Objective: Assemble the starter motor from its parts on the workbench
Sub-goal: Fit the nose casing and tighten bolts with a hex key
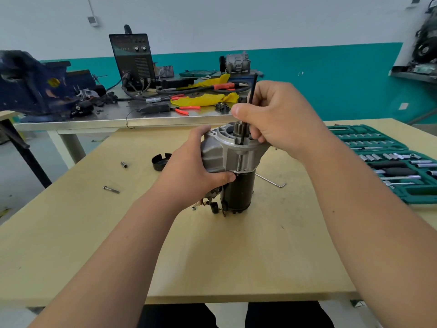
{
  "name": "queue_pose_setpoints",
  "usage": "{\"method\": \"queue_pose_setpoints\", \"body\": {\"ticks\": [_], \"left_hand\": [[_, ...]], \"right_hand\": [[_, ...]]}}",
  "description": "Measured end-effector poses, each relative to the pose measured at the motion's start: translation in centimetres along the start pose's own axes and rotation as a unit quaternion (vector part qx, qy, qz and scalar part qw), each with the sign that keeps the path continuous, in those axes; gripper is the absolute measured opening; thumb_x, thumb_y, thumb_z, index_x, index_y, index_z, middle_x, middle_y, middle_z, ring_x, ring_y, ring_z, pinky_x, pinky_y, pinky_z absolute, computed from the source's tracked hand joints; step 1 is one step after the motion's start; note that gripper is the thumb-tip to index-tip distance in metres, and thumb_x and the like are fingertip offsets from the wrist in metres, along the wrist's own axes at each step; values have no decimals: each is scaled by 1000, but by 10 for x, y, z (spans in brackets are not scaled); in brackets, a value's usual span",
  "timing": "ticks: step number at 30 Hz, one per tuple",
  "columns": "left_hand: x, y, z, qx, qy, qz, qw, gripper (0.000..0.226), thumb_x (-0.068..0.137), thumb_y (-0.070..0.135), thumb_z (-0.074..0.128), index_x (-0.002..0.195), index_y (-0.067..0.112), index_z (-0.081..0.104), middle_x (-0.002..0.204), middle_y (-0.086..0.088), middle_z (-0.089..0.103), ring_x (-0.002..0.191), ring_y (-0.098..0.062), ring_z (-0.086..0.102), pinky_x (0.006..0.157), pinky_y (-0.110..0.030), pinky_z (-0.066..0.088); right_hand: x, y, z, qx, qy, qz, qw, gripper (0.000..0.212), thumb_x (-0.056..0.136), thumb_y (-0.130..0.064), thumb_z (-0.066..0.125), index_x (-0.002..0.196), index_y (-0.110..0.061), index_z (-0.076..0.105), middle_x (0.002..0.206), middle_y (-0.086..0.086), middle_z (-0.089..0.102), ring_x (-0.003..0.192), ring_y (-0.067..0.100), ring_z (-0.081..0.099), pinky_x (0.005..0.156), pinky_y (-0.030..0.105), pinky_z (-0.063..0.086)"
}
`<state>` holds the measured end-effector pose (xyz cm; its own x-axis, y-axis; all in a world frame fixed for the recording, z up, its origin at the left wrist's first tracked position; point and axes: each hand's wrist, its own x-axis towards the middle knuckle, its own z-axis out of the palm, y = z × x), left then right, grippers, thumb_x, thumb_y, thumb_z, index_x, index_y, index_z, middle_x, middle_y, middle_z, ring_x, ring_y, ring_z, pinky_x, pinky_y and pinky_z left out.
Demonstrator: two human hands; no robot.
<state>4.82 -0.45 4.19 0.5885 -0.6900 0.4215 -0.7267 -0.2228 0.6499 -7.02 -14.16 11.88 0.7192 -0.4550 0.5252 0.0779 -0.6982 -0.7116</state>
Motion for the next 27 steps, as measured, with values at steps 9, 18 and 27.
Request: {"method": "queue_pose_setpoints", "body": {"ticks": [9,18,27], "left_hand": [[-3,-1,0,0,3,-3,1000,100,60,40,90,138,44,26,96,33,48,79,16,56,58,1,43],[-1,1,1,0,5,1,1000,96,61,37,90,135,44,28,93,32,49,80,26,51,56,1,41],[-2,1,0,3,3,0,1000,98,61,39,89,138,42,27,95,30,48,79,25,51,54,-1,44]], "right_hand": [[1,5,-16,153,-125,15,980,17,93,-5,57,88,-18,67,73,-2,71,62,11,66,58,24,55],[0,0,-3,8,-10,1,1000,18,85,-34,69,77,-23,57,57,-9,66,45,3,58,44,17,46],[-1,1,-15,106,-101,-2,989,17,92,-7,58,84,-18,68,73,-2,72,61,11,67,59,26,58]]}}
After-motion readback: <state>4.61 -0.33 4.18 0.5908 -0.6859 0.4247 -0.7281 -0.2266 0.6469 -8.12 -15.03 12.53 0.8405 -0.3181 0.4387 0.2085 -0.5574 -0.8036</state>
